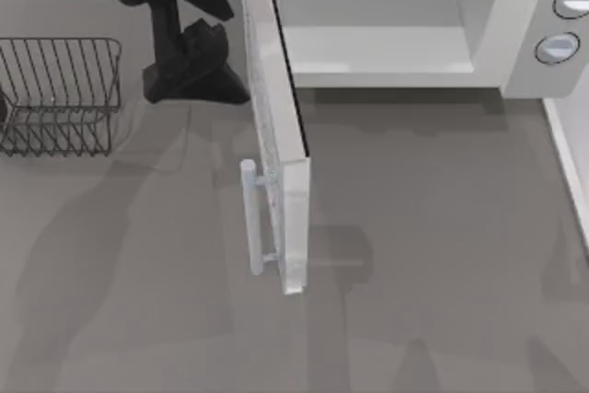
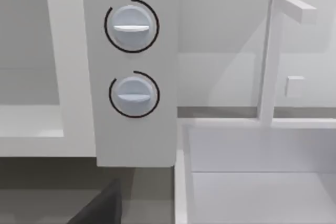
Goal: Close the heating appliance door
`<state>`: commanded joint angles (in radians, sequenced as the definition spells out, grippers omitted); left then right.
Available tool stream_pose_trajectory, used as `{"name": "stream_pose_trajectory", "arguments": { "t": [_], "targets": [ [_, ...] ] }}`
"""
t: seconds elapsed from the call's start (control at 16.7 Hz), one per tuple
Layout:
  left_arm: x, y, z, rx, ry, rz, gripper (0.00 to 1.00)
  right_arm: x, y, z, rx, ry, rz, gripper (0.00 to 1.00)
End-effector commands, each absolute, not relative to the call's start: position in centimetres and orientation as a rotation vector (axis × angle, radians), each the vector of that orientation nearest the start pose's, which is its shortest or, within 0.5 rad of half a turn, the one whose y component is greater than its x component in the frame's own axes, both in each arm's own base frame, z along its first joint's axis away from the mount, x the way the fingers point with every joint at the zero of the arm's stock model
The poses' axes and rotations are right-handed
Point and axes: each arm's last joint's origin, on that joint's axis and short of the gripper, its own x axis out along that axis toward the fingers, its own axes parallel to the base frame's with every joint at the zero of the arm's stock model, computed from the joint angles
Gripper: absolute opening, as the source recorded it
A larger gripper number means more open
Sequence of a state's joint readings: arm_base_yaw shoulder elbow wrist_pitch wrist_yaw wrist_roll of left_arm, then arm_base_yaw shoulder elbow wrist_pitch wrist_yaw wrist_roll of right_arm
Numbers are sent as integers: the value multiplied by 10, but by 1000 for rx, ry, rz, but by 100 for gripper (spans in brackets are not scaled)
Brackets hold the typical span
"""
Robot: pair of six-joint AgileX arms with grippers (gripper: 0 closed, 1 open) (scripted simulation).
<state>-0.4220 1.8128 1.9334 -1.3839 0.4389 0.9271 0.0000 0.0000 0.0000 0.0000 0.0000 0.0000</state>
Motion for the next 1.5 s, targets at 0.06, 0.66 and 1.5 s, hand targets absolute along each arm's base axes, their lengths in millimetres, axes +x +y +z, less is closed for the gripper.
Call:
{"name": "stream_pose_trajectory", "arguments": {
  "t": [0.06,0.66,1.5],
  "targets": [
    [321,-157,346,728,857,-1272,100,106,-1,160,0,0,0,100],
    [322,-179,307,728,856,-1272,92,106,-1,160,0,0,0,100],
    [322,-179,307,728,856,-1272,0,106,-1,160,0,0,0,100]
  ]
}}
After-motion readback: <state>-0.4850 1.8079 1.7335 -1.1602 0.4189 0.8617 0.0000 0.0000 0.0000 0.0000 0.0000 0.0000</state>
